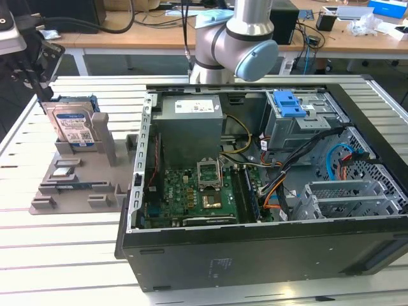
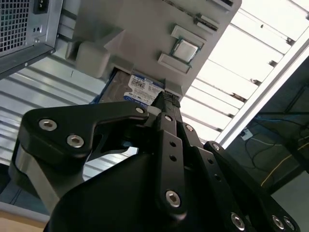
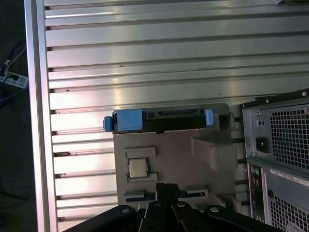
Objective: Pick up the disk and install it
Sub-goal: 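Reach for the disk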
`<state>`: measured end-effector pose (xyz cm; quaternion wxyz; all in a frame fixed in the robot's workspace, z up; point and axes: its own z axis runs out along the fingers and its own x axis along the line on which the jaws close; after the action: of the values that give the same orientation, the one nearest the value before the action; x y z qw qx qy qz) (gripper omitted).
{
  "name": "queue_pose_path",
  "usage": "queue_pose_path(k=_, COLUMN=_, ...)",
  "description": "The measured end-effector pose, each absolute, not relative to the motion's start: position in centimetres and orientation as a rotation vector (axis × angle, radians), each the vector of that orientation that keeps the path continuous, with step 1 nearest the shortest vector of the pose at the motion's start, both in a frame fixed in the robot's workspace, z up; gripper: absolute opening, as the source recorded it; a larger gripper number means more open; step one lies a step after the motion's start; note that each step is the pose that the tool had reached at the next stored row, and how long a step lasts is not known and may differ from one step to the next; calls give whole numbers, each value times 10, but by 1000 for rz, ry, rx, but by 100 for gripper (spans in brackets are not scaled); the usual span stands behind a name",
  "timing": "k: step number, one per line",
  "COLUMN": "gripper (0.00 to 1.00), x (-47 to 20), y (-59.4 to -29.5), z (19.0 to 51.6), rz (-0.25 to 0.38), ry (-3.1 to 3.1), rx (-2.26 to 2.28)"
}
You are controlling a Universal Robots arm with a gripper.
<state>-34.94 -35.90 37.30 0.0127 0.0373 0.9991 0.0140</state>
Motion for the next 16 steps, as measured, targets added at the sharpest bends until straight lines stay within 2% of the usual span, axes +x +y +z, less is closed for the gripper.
queue_pose_path(k=7, gripper=11, x=-361, y=-342, z=361, rz=20, ry=3113, rx=116)
queue_pose_path(k=16, gripper=11, x=-363, y=-340, z=359, rz=19, ry=3113, rx=116)
